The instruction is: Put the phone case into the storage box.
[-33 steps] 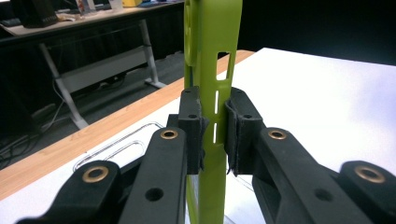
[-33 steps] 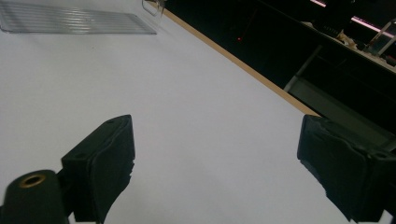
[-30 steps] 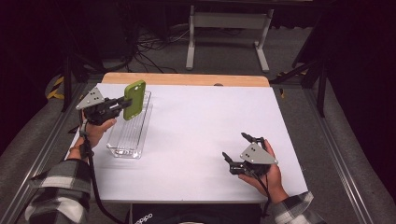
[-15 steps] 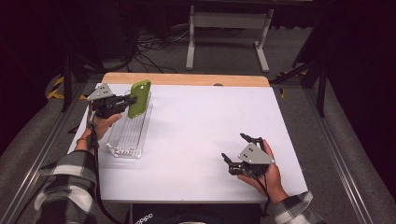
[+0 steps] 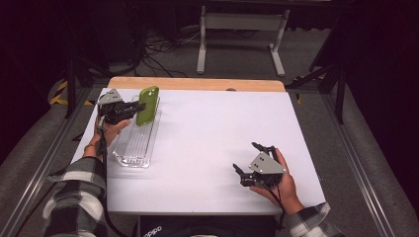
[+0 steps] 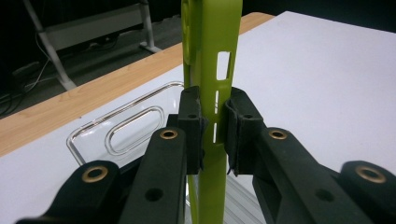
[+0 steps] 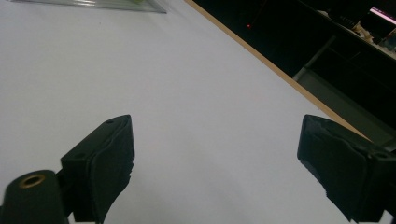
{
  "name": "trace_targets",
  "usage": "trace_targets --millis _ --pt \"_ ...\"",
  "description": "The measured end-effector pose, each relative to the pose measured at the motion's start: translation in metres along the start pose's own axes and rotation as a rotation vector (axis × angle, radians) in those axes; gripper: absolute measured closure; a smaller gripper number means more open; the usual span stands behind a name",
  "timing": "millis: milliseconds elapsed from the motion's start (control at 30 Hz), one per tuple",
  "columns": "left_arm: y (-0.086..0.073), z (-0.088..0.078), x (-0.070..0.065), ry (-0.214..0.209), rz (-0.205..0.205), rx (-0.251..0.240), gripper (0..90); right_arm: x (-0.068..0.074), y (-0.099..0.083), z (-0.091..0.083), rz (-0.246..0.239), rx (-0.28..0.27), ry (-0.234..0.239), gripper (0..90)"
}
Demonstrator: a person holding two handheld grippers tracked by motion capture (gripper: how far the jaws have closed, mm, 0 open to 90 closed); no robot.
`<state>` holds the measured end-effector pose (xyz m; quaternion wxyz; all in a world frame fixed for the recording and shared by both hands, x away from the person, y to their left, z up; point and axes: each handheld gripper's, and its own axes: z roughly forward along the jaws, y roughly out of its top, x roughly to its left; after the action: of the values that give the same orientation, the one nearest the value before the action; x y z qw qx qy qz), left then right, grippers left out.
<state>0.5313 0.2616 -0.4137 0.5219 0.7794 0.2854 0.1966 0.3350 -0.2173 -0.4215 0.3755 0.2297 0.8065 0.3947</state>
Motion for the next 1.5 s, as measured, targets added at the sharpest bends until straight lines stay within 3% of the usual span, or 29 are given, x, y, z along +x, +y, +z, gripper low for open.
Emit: trace_targets --millis 467,667,833,900,1200,1500 --pt "0.0 0.014 0.009 0.091 0.02 0.043 78.1 0.003 -0.002 0.005 -0.03 0.033 0.015 11.8" --pt "-0.003 0.013 0.016 0.185 -0.001 0.067 77.4 0.005 -0.002 0.006 -0.043 0.046 0.02 11.7" --pt "-0.003 0.017 0.017 0.273 0.005 0.069 74.4 0.006 -0.002 0.007 -0.056 0.057 0.002 11.7" --pt "-0.003 0.018 0.017 0.277 0.001 0.069 73.0 0.006 -0.002 0.007 -0.06 0.056 -0.005 11.7" --pt "-0.001 0.024 0.014 0.368 0.014 0.08 69.4 0.008 -0.002 0.008 -0.077 0.063 -0.003 11.8" --pt "0.001 0.027 0.015 0.4 0.025 0.095 70.8 0.008 -0.002 0.008 -0.086 0.067 -0.002 11.8"
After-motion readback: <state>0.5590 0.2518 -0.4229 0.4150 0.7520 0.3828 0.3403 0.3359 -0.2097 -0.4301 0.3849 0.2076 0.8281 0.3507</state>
